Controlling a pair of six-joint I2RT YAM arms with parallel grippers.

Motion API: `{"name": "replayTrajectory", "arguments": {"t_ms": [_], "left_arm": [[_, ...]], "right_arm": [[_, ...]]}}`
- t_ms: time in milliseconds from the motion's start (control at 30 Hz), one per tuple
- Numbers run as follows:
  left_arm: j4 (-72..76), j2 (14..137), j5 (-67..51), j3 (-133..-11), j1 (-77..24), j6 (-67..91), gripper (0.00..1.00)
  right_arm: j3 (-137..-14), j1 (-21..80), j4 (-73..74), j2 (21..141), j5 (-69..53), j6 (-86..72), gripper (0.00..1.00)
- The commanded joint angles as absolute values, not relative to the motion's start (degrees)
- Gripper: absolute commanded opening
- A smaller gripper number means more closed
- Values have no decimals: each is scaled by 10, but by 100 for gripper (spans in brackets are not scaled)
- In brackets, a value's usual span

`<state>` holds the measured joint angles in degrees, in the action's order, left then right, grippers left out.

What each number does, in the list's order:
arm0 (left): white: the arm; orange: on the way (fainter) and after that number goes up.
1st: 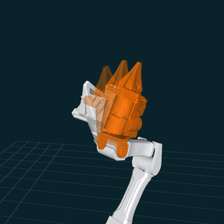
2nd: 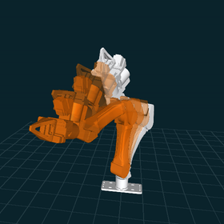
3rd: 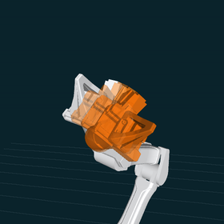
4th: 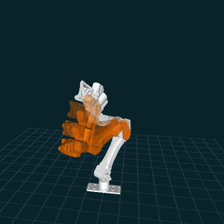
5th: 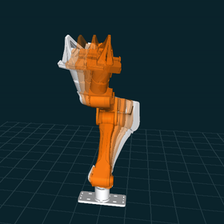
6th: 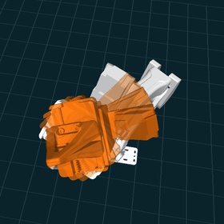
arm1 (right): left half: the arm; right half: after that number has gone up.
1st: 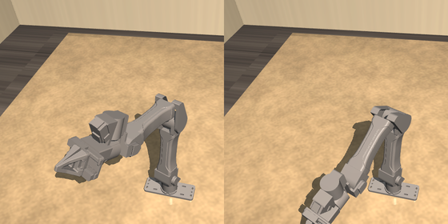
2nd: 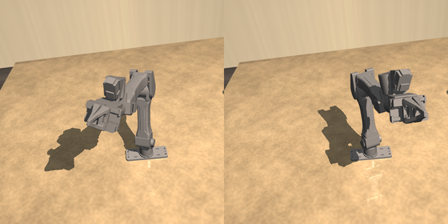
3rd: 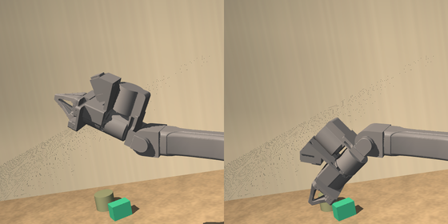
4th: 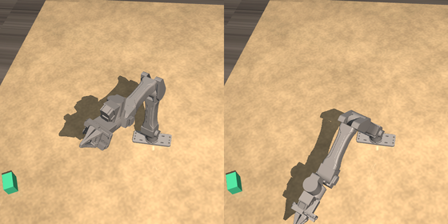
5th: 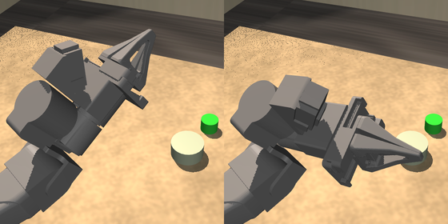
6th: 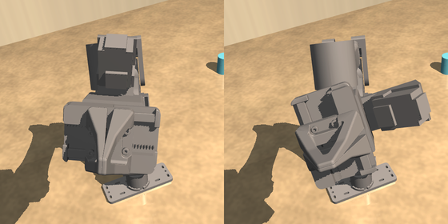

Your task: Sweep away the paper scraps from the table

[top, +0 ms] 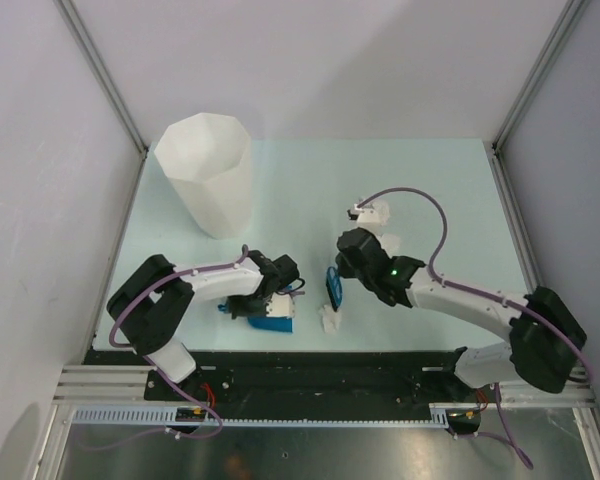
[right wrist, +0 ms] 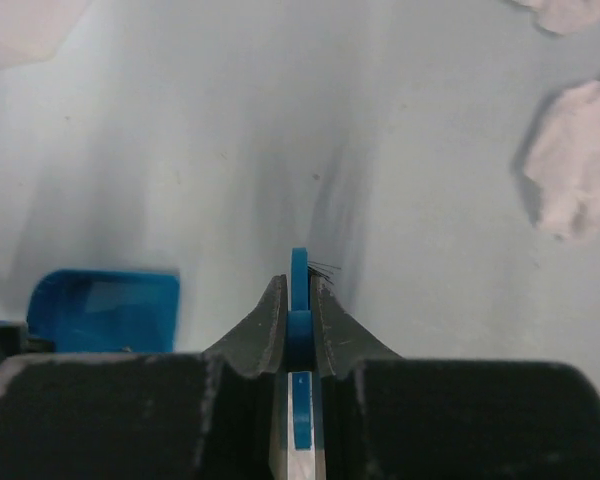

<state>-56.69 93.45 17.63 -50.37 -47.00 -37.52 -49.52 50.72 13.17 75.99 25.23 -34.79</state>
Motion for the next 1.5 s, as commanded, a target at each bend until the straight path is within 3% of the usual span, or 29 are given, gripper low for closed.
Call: {"name": "replayTrajectory", "arguments": {"t_ms": [0, 333, 367, 400, 500, 567, 600, 733, 1033, 1133, 1367, 1467], "left_arm": [[-555, 931, 177, -480, -465, -387, 0], [-552, 934, 113, -504, -465, -374, 0], [-549, 930, 105, -510, -465, -375, 4], [-546, 926, 95, -512, -465, -376, 23], [-532, 901, 68, -508, -464, -386, 49], [-513, 881, 46, -486, -458, -400, 56], [-505, 854, 38, -476, -454, -407, 65], [-436, 781, -10, -417, -405, -451, 69], [-340, 718, -61, -316, -330, -513, 67], [-317, 729, -69, -305, -327, -514, 61], [-312, 756, -64, -296, -330, -506, 0], [-321, 751, -54, -306, -362, -490, 0]], "right_arm": [[-532, 513, 21, 797, 237, -361, 0], [-571, 563, 122, 688, 358, -253, 0], [-571, 564, 132, 677, 356, -251, 0], [-571, 565, 149, 672, 353, -250, 0], [-570, 567, 181, 659, 340, -255, 0], [-557, 568, 184, 649, 334, -257, 0], [-551, 569, 179, 636, 328, -256, 0], [-520, 569, 176, 610, 329, -252, 0], [-457, 562, 205, 572, 340, -318, 0], [-449, 565, 229, 577, 360, -344, 0], [-429, 624, 260, 619, 452, -444, 0], [-420, 652, 224, 649, 461, -487, 0]]}}
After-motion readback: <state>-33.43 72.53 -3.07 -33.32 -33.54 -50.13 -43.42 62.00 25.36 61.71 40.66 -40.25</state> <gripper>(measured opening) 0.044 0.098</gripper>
